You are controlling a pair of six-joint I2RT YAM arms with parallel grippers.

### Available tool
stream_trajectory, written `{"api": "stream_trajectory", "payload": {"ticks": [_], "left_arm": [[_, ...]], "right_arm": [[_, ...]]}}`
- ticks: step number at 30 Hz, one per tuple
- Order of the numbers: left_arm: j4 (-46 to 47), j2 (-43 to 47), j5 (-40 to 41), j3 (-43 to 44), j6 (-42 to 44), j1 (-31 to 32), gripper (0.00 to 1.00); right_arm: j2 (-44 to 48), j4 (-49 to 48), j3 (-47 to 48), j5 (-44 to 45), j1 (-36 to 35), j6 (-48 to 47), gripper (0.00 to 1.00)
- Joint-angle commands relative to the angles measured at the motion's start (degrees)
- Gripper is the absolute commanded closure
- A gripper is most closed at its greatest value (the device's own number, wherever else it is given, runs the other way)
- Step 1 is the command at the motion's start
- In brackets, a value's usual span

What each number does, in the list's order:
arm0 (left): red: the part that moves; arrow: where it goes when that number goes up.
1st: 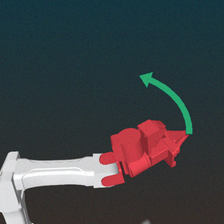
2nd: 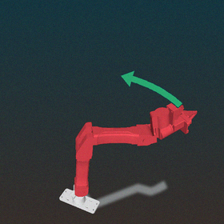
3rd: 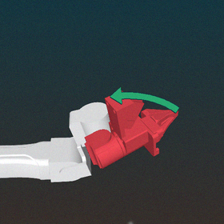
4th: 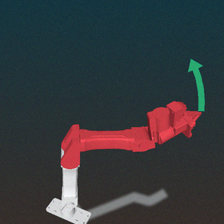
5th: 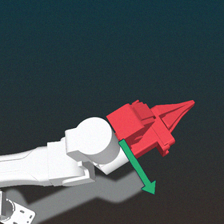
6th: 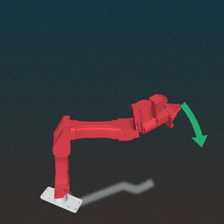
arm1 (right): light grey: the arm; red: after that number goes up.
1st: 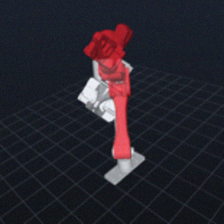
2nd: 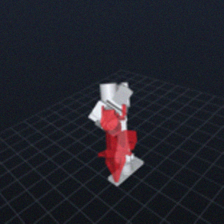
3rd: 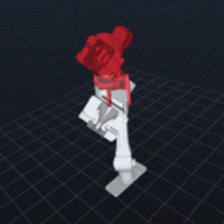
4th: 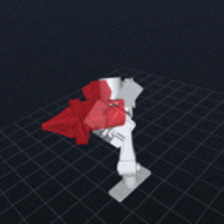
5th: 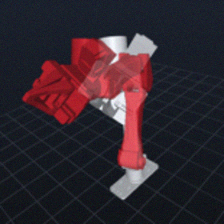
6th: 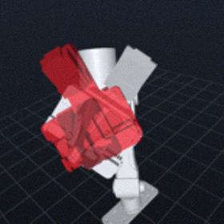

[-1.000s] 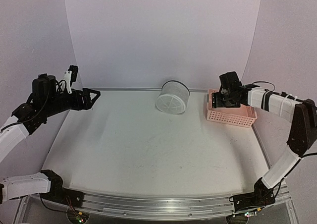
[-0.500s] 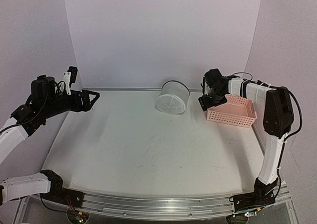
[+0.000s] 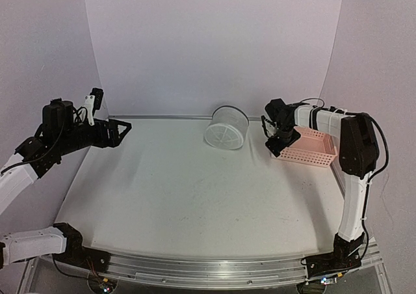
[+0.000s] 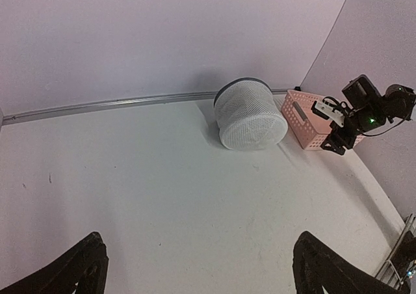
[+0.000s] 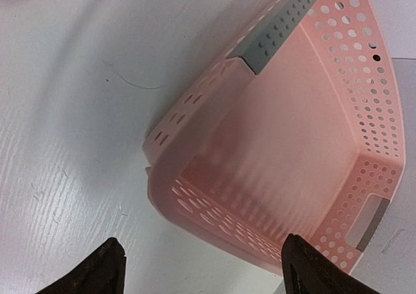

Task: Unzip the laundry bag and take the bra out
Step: Move the bin to the center of the board.

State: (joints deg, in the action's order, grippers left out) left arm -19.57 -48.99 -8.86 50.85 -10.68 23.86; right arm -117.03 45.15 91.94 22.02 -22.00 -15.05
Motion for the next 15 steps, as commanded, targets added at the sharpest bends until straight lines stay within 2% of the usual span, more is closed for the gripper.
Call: {"api": "stream_trajectory", "payload": {"ticks": [1,15], "left_arm": [[1.0,0.1,-0.2,0.7,0.7,0.2,0.00],[0.9,0.5,-0.4,0.6,0.7,0.1,0.00]], "right_arm": [[0.6,0.2,1.4,2.7,0.7,-2.0,0.21],[-1.2,0.4,2.6,0.4,1.8,-2.4,0.49]]}}
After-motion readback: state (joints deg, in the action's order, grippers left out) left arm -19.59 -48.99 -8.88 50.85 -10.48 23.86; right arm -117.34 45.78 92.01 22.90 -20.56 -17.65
